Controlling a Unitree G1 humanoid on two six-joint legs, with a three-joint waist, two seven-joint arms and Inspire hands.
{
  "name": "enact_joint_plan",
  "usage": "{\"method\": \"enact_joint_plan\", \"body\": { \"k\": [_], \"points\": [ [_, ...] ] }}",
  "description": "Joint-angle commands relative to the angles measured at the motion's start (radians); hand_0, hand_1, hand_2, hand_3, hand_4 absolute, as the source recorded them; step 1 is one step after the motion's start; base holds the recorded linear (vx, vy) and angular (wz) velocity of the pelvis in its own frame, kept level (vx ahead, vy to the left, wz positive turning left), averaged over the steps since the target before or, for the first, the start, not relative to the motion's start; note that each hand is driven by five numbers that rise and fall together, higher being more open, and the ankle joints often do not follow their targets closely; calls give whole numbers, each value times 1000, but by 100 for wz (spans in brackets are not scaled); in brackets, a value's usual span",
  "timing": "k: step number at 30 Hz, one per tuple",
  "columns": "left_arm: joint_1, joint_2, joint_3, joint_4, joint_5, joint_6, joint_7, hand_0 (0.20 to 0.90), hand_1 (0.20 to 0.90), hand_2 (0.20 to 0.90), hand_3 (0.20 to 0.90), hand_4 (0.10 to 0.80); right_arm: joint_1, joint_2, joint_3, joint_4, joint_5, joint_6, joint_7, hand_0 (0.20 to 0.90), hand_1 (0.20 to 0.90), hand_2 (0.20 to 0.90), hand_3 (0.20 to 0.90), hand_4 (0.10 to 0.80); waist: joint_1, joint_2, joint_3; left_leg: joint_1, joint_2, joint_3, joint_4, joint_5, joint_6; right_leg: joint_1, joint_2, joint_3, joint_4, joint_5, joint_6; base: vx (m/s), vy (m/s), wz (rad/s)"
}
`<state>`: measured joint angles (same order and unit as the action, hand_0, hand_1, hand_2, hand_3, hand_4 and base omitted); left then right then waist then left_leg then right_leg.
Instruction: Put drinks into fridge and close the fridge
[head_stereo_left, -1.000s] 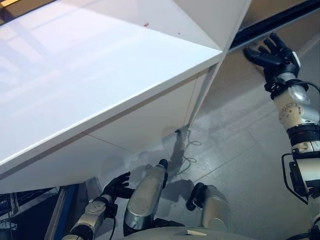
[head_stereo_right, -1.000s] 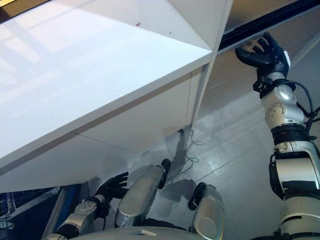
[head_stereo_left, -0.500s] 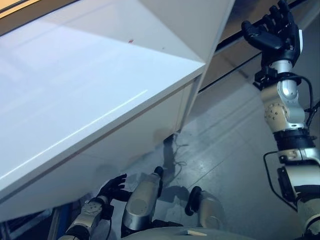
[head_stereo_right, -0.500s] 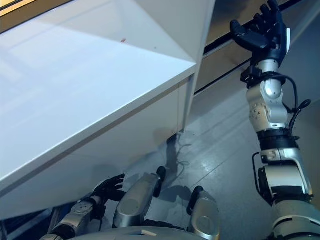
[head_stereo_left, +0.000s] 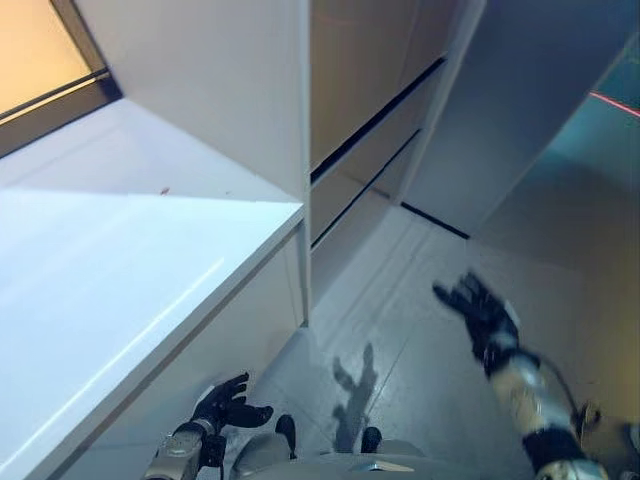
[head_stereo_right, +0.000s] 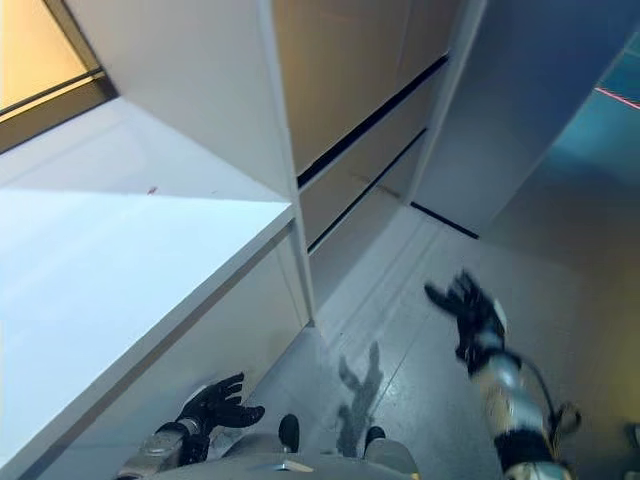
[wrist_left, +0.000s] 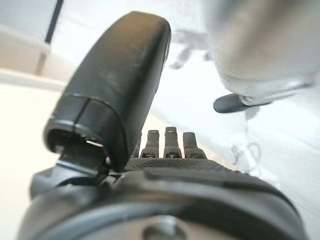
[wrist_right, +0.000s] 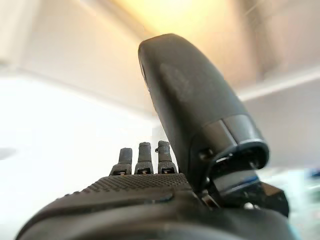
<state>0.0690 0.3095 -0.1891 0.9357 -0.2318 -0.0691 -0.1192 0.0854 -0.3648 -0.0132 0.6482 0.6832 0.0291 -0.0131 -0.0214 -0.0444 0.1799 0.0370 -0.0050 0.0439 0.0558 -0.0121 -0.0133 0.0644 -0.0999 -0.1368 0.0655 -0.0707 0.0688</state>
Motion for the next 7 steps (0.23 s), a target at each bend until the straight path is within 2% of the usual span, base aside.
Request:
{"method": "enact_joint_plan", "body": {
  "k": [1, 3, 7],
  "points": [
    [-3, 25, 42, 36, 40, -38, -23, 900, 900, 900, 900, 800, -33, -2, -9, 101, -97, -67, 80, 900, 900, 900, 900, 800, -9, 15, -38, 25, -36, 78, -15, -79, 37, -28, 79, -18, -7, 4, -21, -48, -14, -16],
    [-11, 22, 57, 85, 32, -40, -39, 900, 900, 900, 900, 800, -30, 27, -10, 262, -138, -18, 121, 900, 900, 900, 900, 800, -6, 15, -45, 36, -36, 79, -32, -74, 36, -17, 85, -21, -23, 7, -21, -35, -7, -13],
    [-25, 6, 71, 156, 26, -35, -63, 900, 900, 900, 900, 800, -39, 64, -13, 467, -176, 10, 156, 900, 900, 900, 900, 800, 1, 21, -49, 47, -35, 72, -48, -68, 36, -6, 90, -24, -26, 4, -23, -8, -1, -2]
  ]
}}
